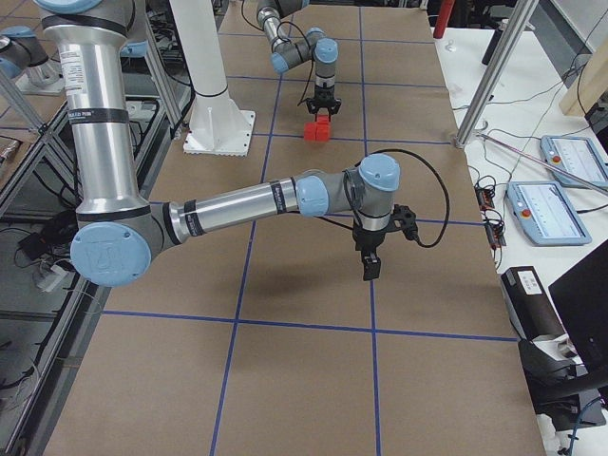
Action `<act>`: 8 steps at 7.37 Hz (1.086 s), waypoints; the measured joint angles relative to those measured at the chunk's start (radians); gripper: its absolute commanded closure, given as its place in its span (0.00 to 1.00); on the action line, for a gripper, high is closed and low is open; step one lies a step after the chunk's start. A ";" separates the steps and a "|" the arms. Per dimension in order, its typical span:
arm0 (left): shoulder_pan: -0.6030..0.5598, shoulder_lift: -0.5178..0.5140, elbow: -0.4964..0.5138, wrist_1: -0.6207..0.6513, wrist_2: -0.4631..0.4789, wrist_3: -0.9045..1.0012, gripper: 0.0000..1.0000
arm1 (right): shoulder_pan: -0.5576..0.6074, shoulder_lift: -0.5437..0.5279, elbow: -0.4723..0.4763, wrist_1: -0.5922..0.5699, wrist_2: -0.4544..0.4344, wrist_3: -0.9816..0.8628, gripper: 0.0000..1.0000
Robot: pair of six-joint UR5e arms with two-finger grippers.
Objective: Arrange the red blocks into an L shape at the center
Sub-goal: 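Lower the cube beside the farther cube of the pair and open the left gripper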
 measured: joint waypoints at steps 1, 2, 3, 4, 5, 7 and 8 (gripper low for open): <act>0.002 0.000 0.002 -0.001 0.000 0.000 0.64 | 0.000 0.000 0.000 0.000 0.001 0.000 0.00; 0.003 0.000 0.004 -0.001 0.000 0.000 0.59 | 0.000 0.000 0.000 0.000 0.001 0.000 0.00; 0.004 0.000 0.004 -0.001 0.000 0.000 0.55 | 0.000 0.000 0.000 0.000 0.001 0.000 0.00; 0.004 0.000 0.006 -0.001 0.000 0.000 0.48 | 0.000 0.000 0.000 0.000 0.001 0.000 0.00; 0.004 0.000 0.007 -0.001 0.000 0.000 0.43 | 0.000 0.000 0.000 0.000 0.001 0.000 0.00; 0.004 0.000 0.008 -0.002 0.001 -0.001 0.39 | 0.000 0.000 0.000 0.000 0.001 0.000 0.00; 0.004 0.000 0.008 -0.002 0.001 -0.001 0.32 | 0.000 0.000 0.000 0.000 0.001 0.000 0.00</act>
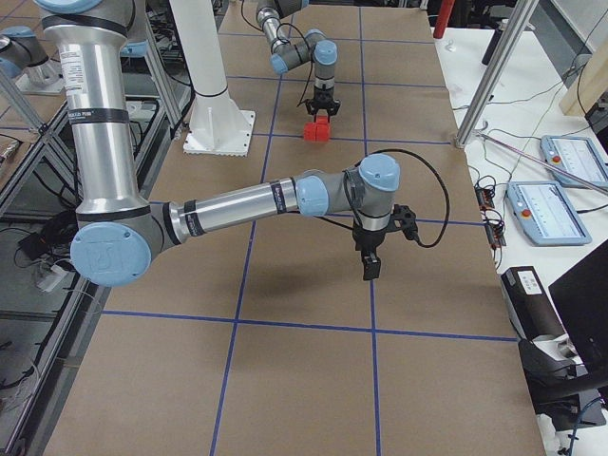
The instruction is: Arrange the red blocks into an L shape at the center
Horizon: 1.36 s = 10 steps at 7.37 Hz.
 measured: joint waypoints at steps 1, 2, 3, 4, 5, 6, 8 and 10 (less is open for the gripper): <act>0.000 0.000 0.000 0.000 0.000 -0.001 0.24 | 0.000 0.000 0.000 0.000 0.000 0.000 0.00; 0.000 0.000 0.000 0.000 -0.001 -0.001 0.08 | 0.000 0.000 0.000 0.000 0.000 0.000 0.00; -0.001 0.000 -0.003 0.000 -0.001 -0.002 0.01 | 0.000 0.000 0.000 0.000 -0.001 0.000 0.00; -0.004 0.000 -0.010 0.000 -0.001 -0.004 0.01 | 0.000 0.000 0.000 0.000 0.000 0.000 0.00; -0.015 0.001 -0.028 0.000 -0.001 -0.004 0.01 | 0.000 0.000 -0.001 0.000 0.000 0.000 0.00; -0.037 0.006 -0.064 0.002 -0.001 -0.001 0.01 | 0.000 0.000 -0.001 0.000 0.000 0.000 0.00; -0.093 0.055 -0.116 0.009 -0.005 -0.005 0.01 | 0.000 -0.002 -0.001 0.000 -0.001 0.000 0.00; -0.215 0.158 -0.130 0.010 -0.035 -0.063 0.00 | 0.000 -0.004 -0.002 0.000 -0.001 0.000 0.00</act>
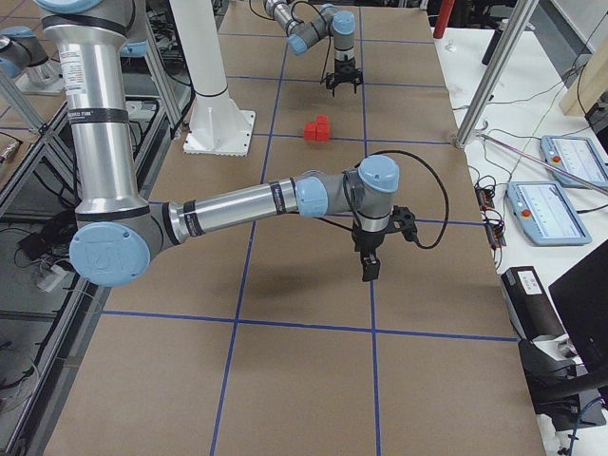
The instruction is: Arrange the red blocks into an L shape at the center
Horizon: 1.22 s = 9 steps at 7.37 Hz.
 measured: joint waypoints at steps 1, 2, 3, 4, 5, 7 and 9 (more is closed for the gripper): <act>-0.075 0.065 -0.004 -0.002 -0.074 -0.131 0.00 | 0.000 -0.001 0.000 0.000 0.000 0.000 0.00; -0.153 0.151 -0.017 -0.007 -0.176 -0.326 0.00 | 0.000 -0.003 -0.001 0.000 0.000 0.000 0.00; -0.225 0.242 -0.042 -0.012 -0.236 -0.465 0.00 | 0.000 -0.005 -0.002 0.000 0.000 -0.001 0.00; -0.313 0.348 -0.079 -0.018 -0.264 -0.525 0.00 | 0.000 -0.007 -0.006 0.000 0.000 -0.002 0.00; -0.432 0.458 -0.114 -0.026 -0.275 -0.547 0.00 | 0.001 -0.008 -0.013 0.001 -0.003 -0.005 0.00; -0.703 0.585 -0.134 -0.039 -0.284 -0.481 0.00 | 0.021 -0.012 -0.025 0.001 -0.008 -0.012 0.00; -0.797 0.641 -0.149 -0.042 -0.304 -0.355 0.00 | 0.096 -0.015 -0.028 0.000 0.004 -0.030 0.00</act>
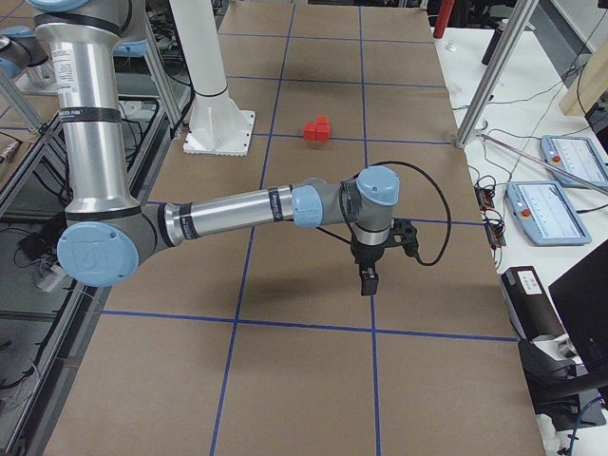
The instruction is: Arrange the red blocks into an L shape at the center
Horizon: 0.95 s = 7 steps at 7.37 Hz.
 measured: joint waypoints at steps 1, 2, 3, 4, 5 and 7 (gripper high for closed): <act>-0.006 0.009 0.005 -0.002 -0.028 0.022 0.00 | 0.038 -0.002 -0.001 -0.003 0.007 -0.023 0.00; -0.005 0.013 0.023 -0.003 -0.046 0.030 0.00 | 0.061 -0.017 -0.004 -0.003 0.008 -0.050 0.00; -0.004 0.016 0.047 -0.005 -0.055 0.033 0.00 | 0.070 -0.043 -0.008 -0.001 0.007 -0.072 0.00; -0.004 0.031 0.064 -0.022 -0.060 0.035 0.00 | 0.074 -0.065 -0.011 0.001 0.005 -0.084 0.00; -0.005 0.054 0.070 -0.053 -0.064 0.035 0.00 | 0.075 -0.086 -0.014 0.001 0.003 -0.086 0.00; -0.009 0.075 0.069 -0.083 -0.064 0.035 0.00 | 0.076 -0.103 -0.026 0.002 0.004 -0.082 0.00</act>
